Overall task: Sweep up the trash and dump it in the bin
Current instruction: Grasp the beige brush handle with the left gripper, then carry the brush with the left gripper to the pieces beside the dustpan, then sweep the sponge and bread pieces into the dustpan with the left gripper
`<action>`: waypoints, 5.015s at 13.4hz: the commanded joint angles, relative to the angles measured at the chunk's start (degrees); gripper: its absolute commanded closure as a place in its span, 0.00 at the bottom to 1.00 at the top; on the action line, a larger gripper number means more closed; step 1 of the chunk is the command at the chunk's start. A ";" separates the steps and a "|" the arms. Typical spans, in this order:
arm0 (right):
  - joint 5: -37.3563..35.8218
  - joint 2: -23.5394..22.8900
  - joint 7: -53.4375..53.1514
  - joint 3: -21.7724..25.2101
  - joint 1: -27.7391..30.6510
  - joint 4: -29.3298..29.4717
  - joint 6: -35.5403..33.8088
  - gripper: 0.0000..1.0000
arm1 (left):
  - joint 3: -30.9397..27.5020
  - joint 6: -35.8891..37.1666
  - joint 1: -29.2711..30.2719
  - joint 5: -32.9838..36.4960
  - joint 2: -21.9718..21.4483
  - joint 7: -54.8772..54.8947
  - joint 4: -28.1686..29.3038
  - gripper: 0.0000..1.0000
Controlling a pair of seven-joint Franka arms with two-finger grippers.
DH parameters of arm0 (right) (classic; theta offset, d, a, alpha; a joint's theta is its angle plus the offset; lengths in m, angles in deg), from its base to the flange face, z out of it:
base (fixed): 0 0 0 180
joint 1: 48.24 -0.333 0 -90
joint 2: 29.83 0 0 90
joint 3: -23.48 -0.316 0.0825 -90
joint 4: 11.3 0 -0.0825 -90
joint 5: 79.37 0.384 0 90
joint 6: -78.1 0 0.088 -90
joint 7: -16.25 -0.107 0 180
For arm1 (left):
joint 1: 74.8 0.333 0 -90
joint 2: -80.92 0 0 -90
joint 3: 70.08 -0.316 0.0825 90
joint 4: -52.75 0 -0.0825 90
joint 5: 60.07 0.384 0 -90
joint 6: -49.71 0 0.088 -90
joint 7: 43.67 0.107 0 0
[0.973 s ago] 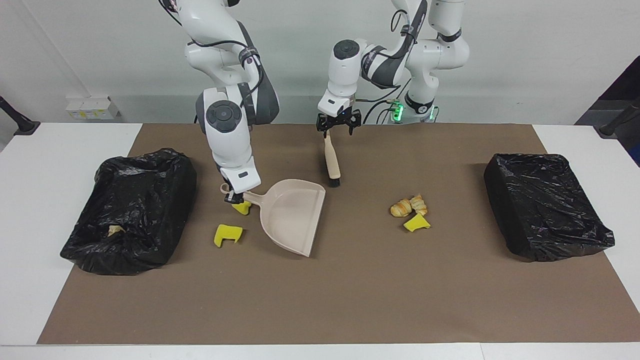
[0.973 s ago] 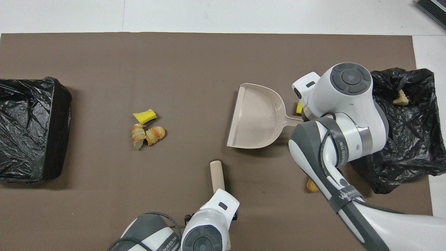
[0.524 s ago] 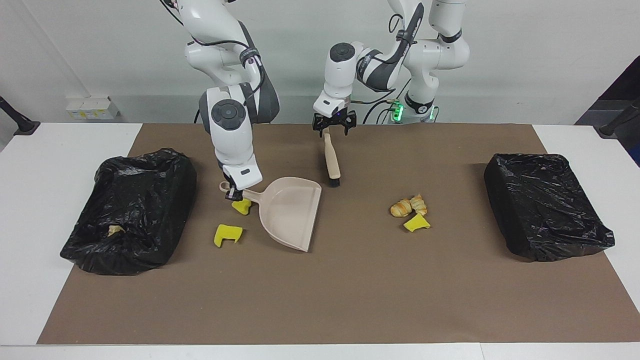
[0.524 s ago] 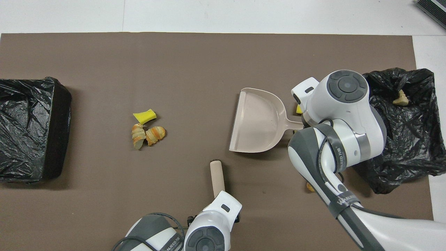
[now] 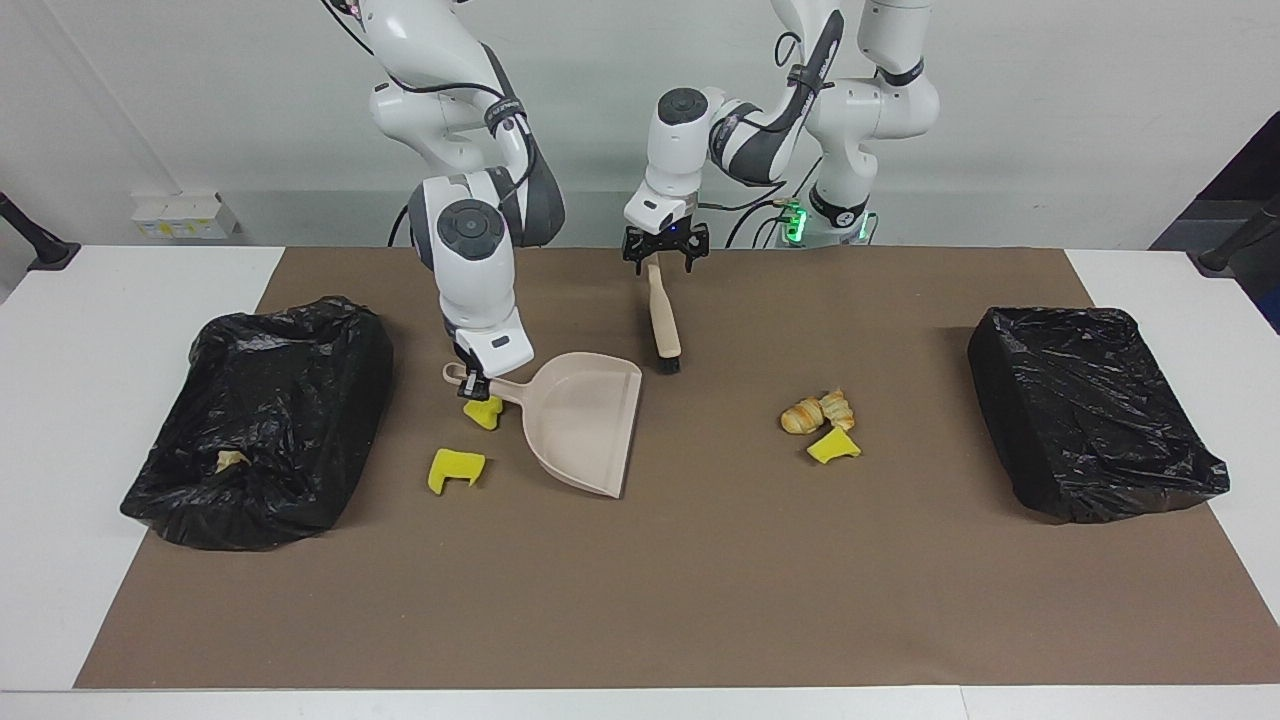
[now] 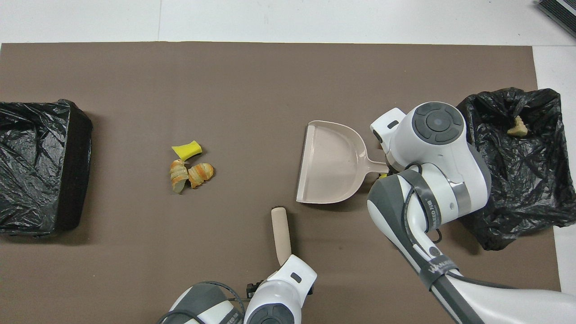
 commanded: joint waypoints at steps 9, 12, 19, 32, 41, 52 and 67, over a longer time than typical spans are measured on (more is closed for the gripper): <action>-1.17 1.94 1.16 -0.20 0.24 -1.63 0.76 1.00 | 0.31 2.57 0.16 -1.13 0.40 3.58 0.12 1.00; -1.26 1.76 1.16 -0.11 0.24 -1.37 0.59 1.00 | -1.26 7.76 2.78 -1.04 -0.91 7.45 -2.85 1.00; -1.70 1.59 1.42 -0.20 0.15 -1.19 0.67 1.00 | -25.77 30.36 4.21 0.45 -2.95 32.48 -16.66 1.00; -3.72 1.59 0.54 -0.38 -5.38 -1.28 0.59 1.00 | -45.75 21.14 6.14 7.67 6.11 49.75 -12.81 1.00; -3.72 -1.04 -5.25 -0.47 -8.90 0.73 2.26 1.00 | -32.68 9.45 5.18 1.51 4.53 42.03 -5.15 1.00; -3.10 -5.44 -13.08 -0.47 -12.15 3.38 4.19 1.00 | -16.48 1.10 3.15 -5.07 6.72 24.26 -6.11 1.00; 4.97 1.94 6.14 -0.29 2.86 7.94 -3.71 1.00 | -26.76 26.59 -9.21 -1.83 -10.94 15.59 -6.05 1.00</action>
